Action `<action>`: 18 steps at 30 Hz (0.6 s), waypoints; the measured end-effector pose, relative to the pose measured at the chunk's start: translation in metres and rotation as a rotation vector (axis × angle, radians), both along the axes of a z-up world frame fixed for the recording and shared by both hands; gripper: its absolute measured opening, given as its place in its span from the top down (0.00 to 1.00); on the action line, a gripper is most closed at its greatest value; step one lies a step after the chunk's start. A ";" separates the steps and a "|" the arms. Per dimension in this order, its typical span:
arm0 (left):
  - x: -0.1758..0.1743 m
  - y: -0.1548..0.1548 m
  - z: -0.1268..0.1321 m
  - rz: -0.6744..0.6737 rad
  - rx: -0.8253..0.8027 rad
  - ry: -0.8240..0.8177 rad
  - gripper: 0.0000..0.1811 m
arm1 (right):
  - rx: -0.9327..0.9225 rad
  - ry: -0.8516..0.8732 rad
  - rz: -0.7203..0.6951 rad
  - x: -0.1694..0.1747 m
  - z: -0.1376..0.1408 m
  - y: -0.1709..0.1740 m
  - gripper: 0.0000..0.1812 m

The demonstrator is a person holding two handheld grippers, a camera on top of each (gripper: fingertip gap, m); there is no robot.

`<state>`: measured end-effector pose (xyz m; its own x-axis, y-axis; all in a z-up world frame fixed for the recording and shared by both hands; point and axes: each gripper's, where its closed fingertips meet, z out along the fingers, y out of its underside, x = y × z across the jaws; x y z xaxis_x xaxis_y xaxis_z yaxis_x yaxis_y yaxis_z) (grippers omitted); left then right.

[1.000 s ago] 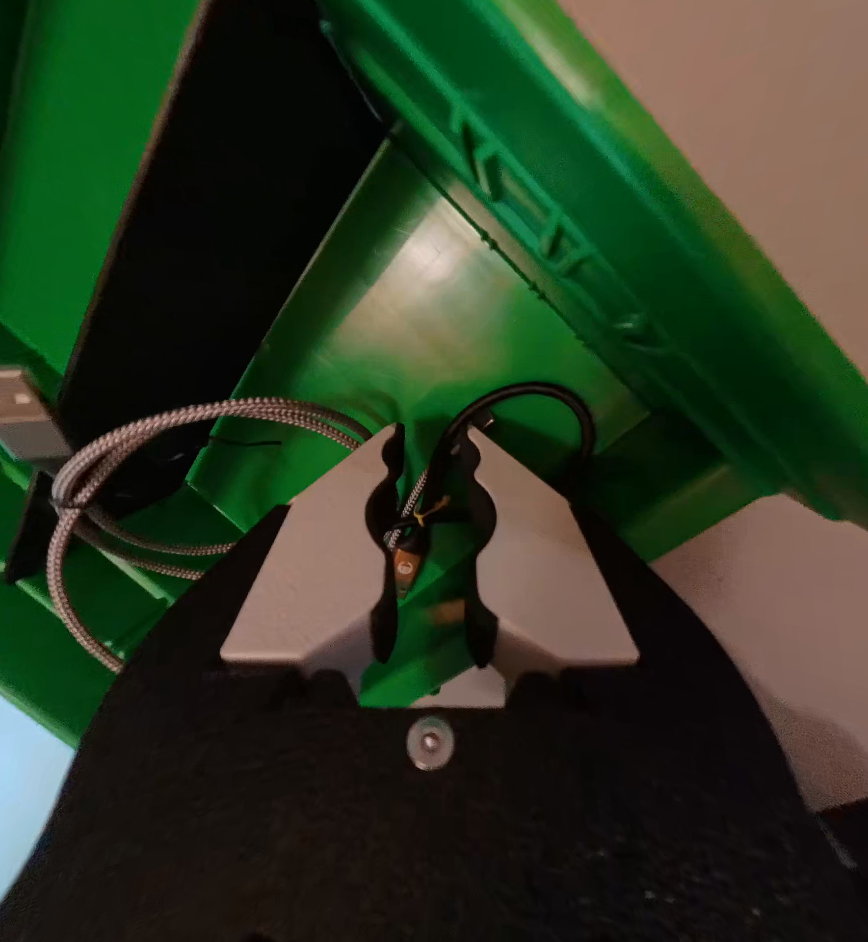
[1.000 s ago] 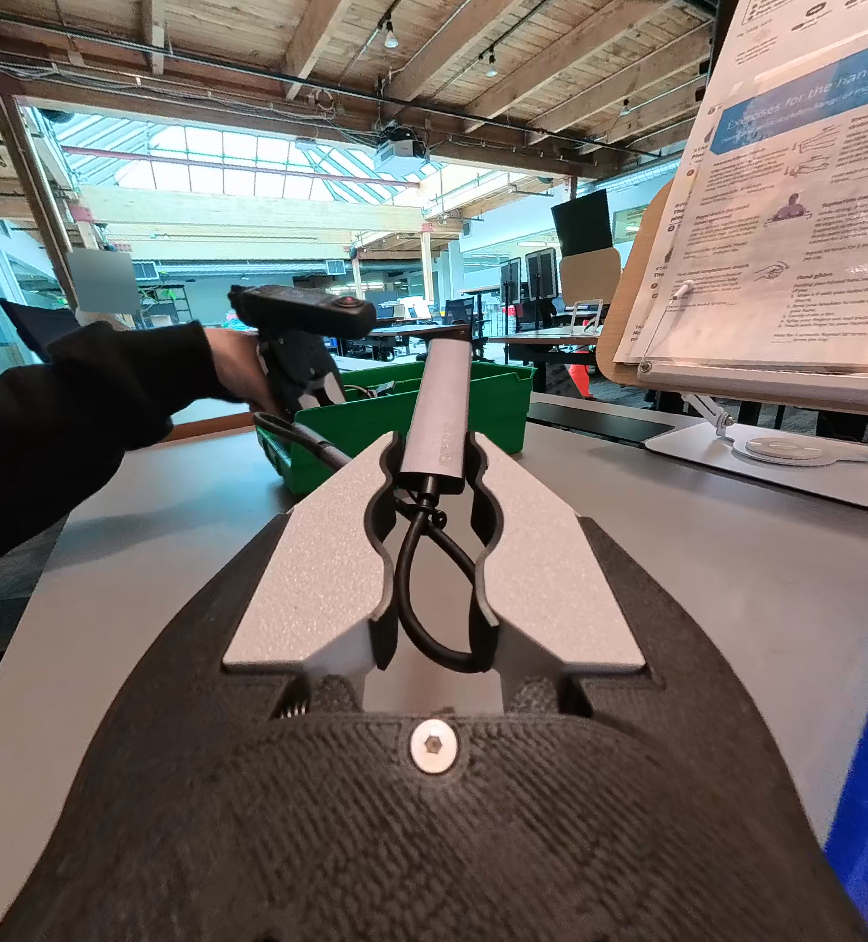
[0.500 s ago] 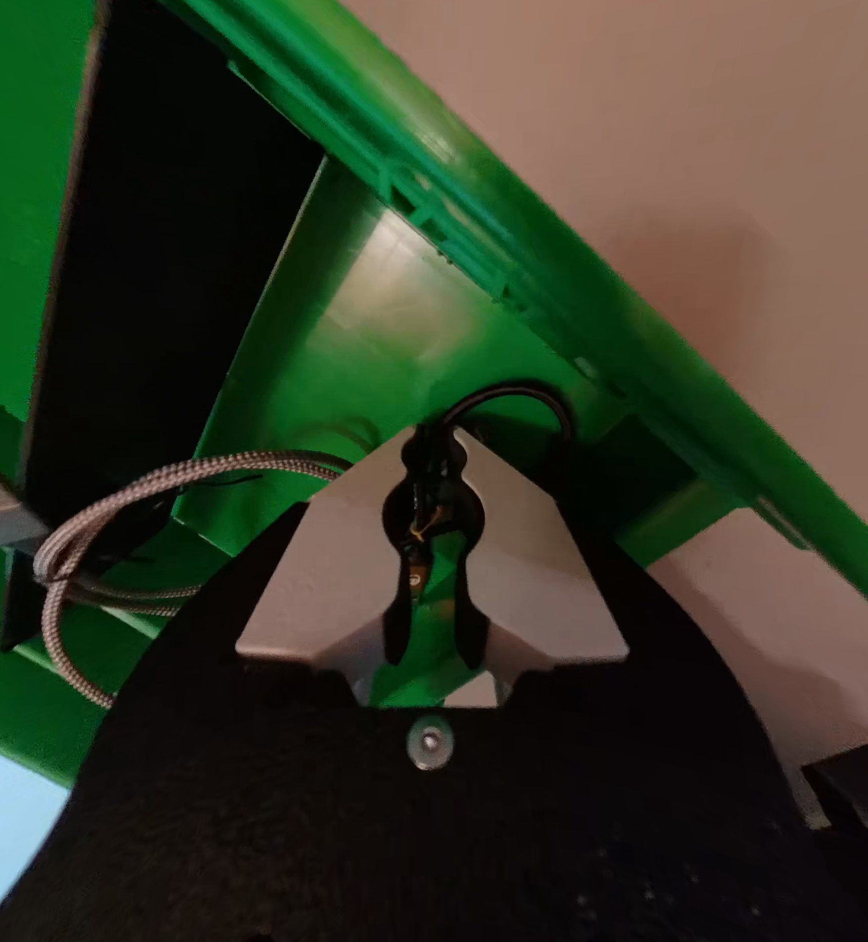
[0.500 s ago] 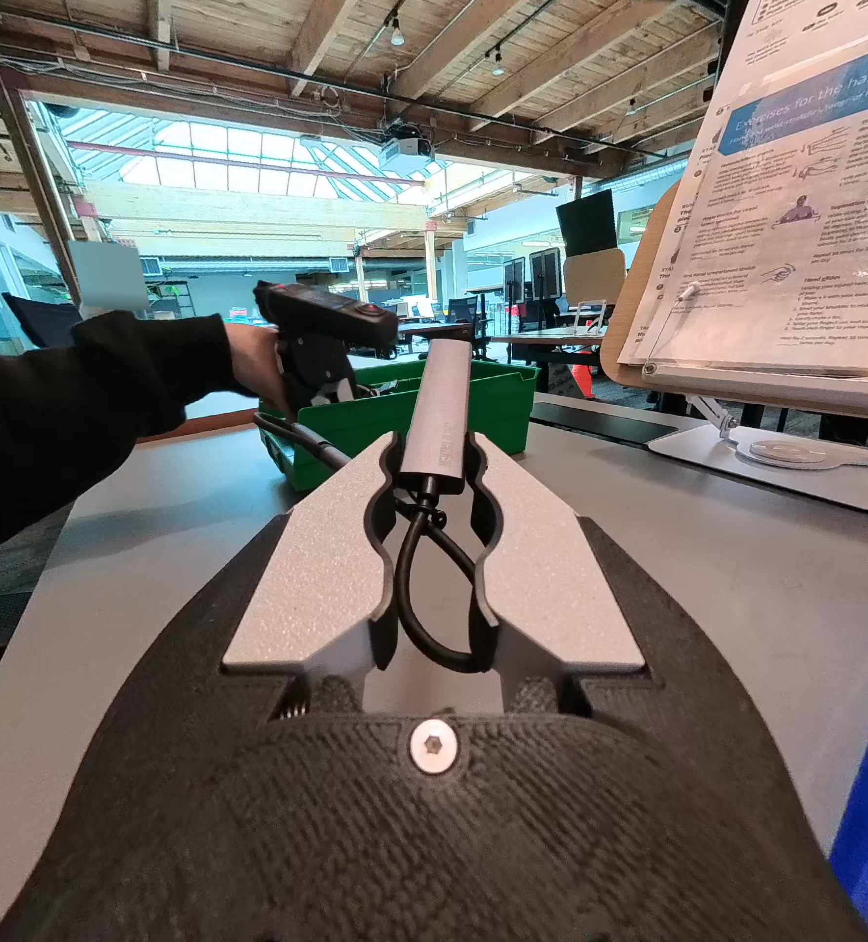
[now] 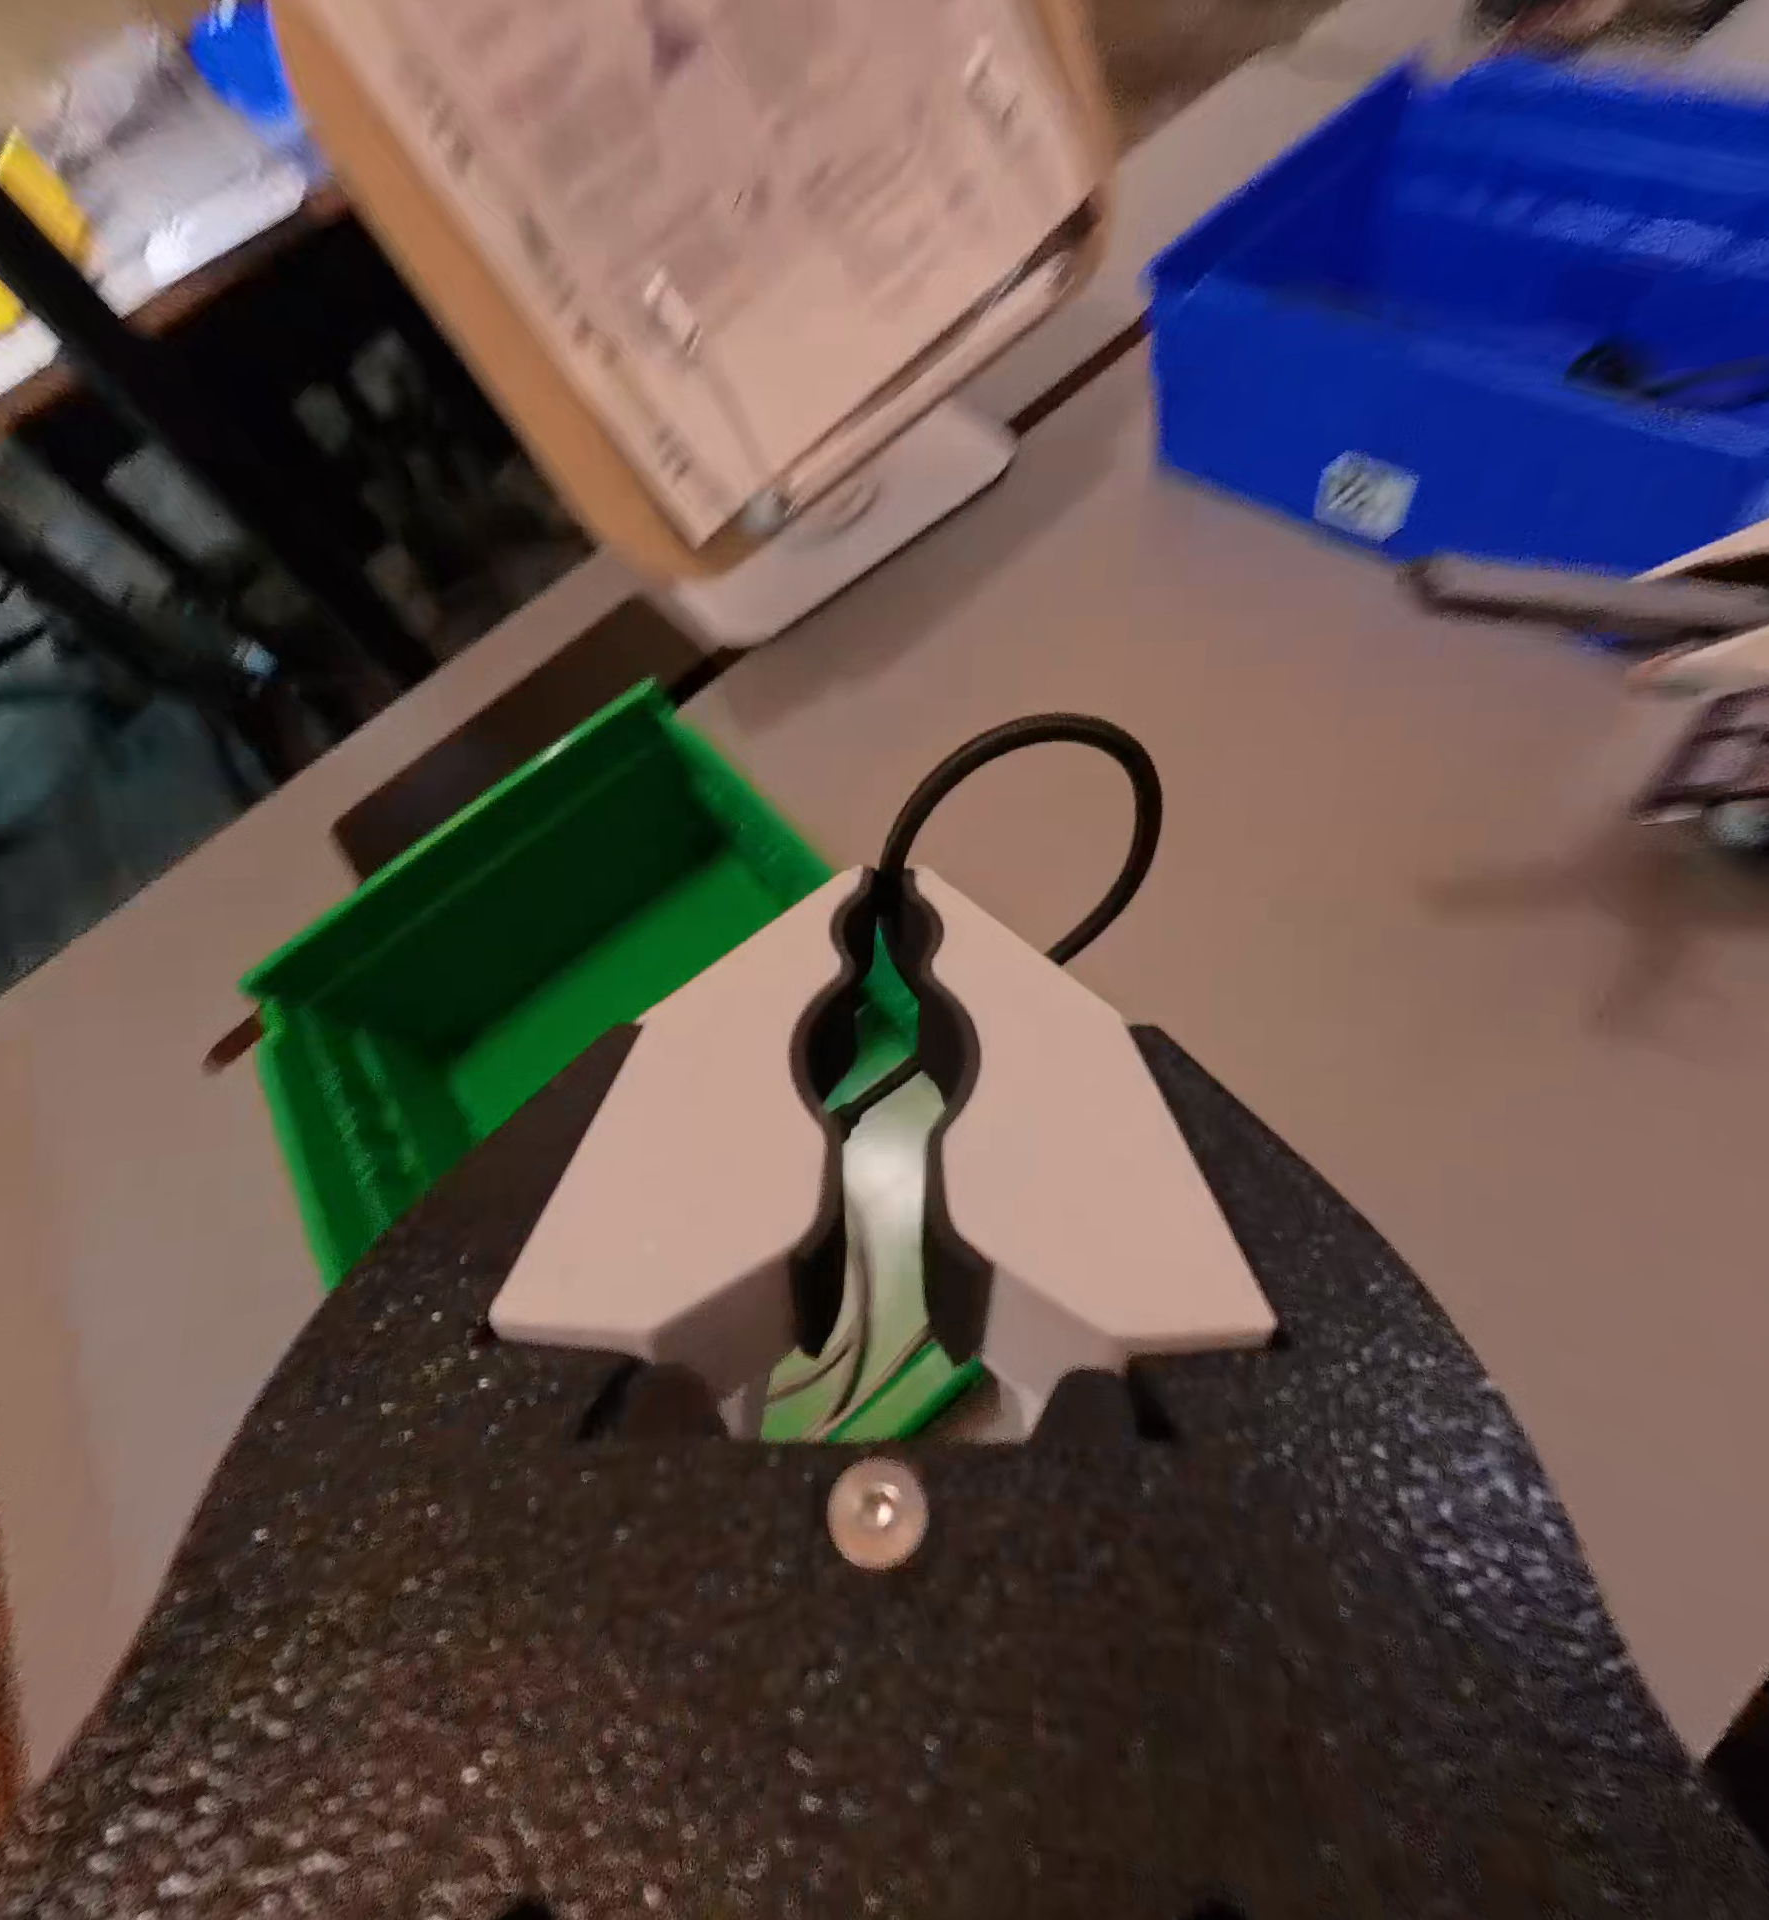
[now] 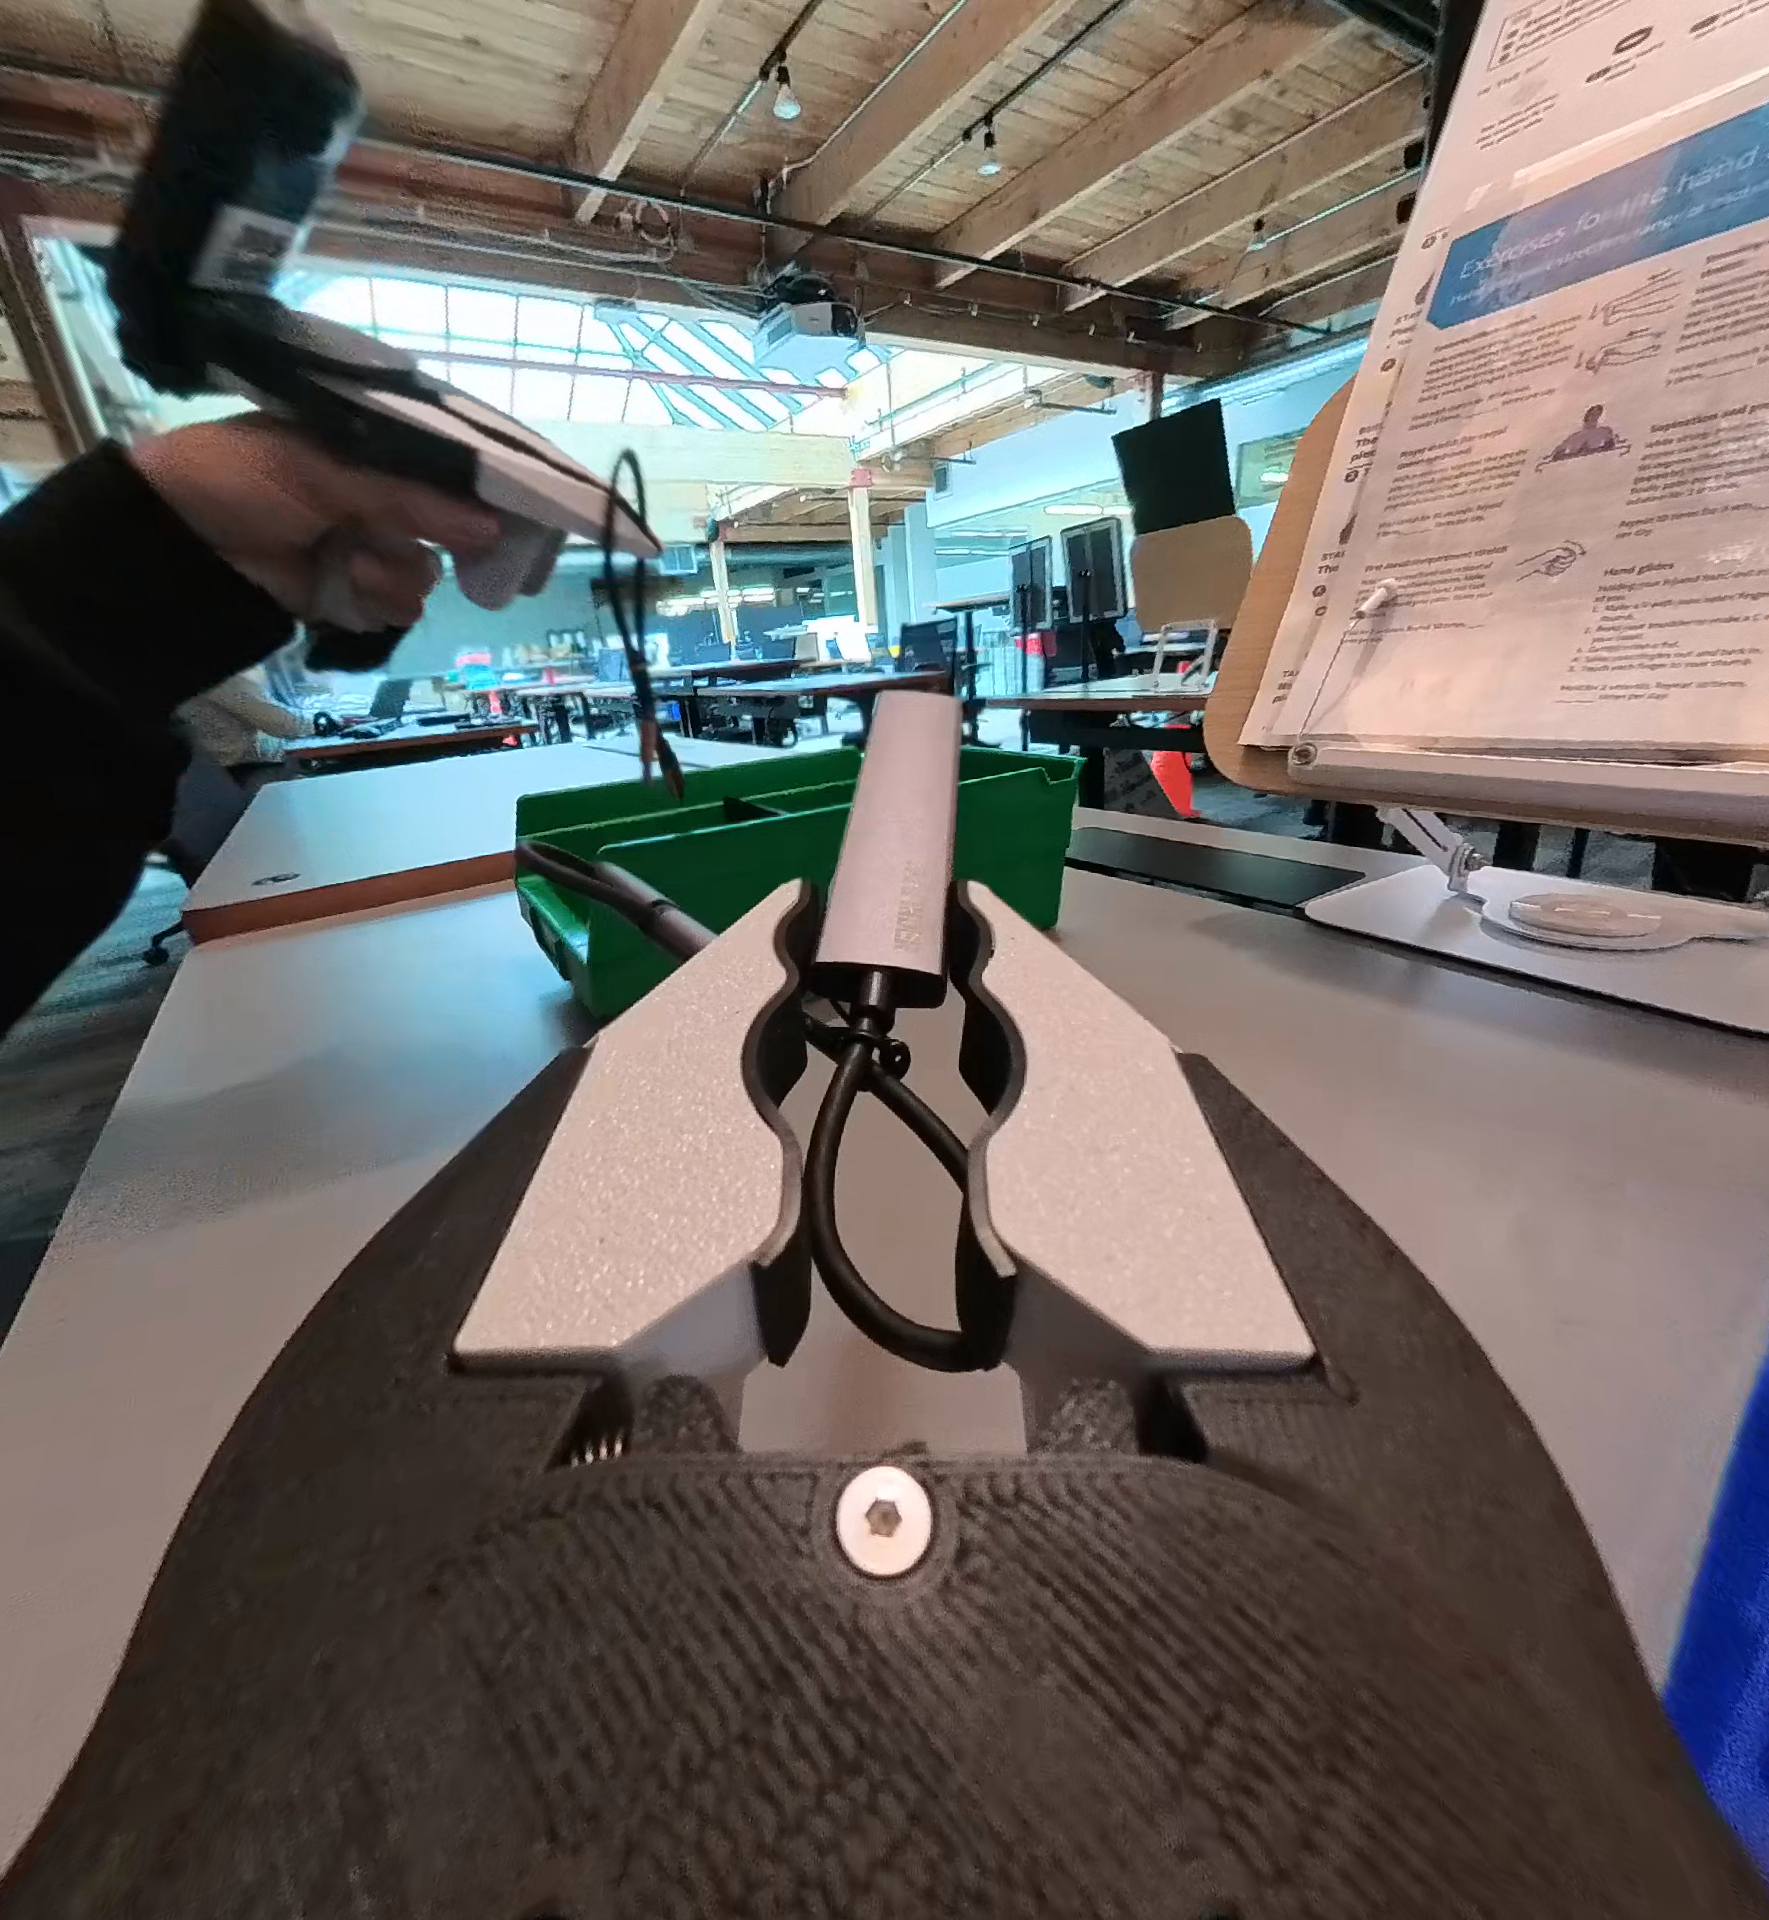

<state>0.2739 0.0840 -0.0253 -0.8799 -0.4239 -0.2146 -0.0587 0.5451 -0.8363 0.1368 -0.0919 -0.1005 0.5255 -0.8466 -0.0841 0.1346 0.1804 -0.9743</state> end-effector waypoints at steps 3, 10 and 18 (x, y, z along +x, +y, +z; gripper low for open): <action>-0.045 -0.035 0.011 -0.155 -0.165 0.084 0.99 | 0.055 -0.015 -0.029 -0.001 0.004 -0.010 0.87; -0.105 -0.094 -0.083 -0.194 -0.161 0.545 0.99 | 0.168 -0.034 -0.058 -0.002 0.009 -0.028 0.87; -0.055 -0.105 -0.147 -0.061 0.135 0.225 0.89 | 0.164 -0.031 -0.059 -0.002 0.008 -0.027 0.87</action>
